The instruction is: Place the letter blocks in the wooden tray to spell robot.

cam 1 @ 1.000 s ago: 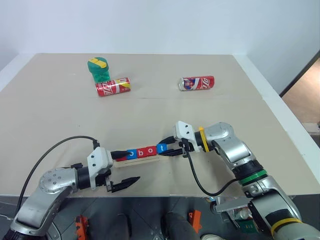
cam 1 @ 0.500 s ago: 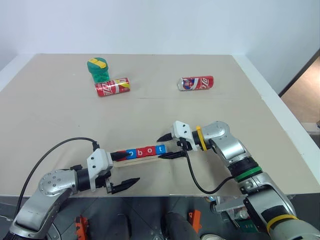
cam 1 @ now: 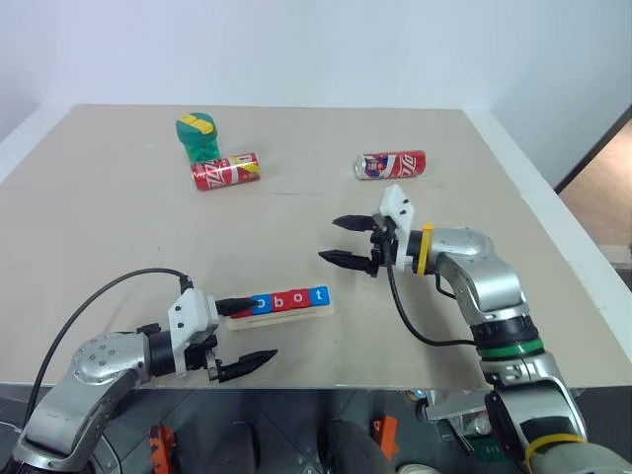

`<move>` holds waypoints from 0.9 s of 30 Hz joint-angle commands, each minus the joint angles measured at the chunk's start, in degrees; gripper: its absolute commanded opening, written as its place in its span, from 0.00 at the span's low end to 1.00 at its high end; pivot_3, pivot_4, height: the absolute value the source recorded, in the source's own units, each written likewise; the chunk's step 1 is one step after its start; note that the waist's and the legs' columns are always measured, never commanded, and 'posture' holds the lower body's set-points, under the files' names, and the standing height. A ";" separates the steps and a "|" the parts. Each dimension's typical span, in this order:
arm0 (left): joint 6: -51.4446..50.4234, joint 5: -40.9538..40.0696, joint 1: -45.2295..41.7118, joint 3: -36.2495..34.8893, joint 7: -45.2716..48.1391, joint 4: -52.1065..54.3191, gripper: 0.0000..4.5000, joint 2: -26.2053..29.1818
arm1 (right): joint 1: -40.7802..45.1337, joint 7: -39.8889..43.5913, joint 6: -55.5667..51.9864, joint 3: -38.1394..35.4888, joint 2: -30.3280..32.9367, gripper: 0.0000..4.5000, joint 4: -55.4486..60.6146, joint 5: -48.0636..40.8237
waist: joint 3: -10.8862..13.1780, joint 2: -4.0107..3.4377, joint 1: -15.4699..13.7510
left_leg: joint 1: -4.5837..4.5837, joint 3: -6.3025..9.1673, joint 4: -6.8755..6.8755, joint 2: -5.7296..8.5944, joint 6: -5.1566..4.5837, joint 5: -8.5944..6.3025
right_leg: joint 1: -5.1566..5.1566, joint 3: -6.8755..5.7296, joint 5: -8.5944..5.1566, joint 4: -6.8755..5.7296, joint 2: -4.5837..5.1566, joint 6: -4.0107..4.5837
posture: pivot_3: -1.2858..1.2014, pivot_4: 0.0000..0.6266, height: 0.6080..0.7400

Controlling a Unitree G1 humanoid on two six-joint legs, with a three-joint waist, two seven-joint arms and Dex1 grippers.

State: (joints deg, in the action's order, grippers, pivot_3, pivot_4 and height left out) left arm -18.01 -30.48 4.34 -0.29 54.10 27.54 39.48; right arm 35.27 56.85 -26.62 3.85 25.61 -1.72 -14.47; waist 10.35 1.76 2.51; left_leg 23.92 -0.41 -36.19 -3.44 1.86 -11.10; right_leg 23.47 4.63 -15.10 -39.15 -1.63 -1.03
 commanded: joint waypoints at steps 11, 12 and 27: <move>-2.27 -2.05 -1.53 -1.25 -2.49 3.89 1.00 -0.83 | -20.06 -20.48 -16.34 3.62 -4.92 0.01 26.47 -1.81 | 0.01 -0.04 0.48 | -0.02 0.04 -0.11 -0.01 0.14 0.07 | 0.04 0.01 0.01 -0.04 -0.06 0.26 | 0.52 0.24 1.00; -2.13 -1.74 -1.43 -1.18 -2.54 3.90 1.00 -0.86 | -20.43 -20.51 -16.33 4.18 -4.57 0.01 26.62 -1.83 | 0.01 -0.03 0.39 | -0.02 0.03 -0.12 0.00 0.14 0.08 | 0.04 0.02 0.01 -0.04 -0.05 0.26 | 0.52 0.24 1.00; -0.45 1.09 0.75 -2.03 -2.47 3.03 1.00 -0.34 | -20.09 -23.48 -16.97 1.33 -3.76 0.01 28.39 -4.65 | 0.01 -0.03 0.35 | 0.03 -0.12 -0.10 0.02 0.15 0.07 | 0.10 0.15 0.04 -0.01 -0.01 0.09 | 0.52 0.24 1.00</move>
State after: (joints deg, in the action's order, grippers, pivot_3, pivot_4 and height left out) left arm -19.80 -29.60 4.93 -1.00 51.63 29.87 38.89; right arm 14.18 33.61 -43.39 6.44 21.55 23.17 -17.77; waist 10.36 1.73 2.86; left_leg 23.96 -0.53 -36.29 -3.42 2.00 -11.03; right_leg 23.57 4.78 -15.06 -39.16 -1.64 -0.94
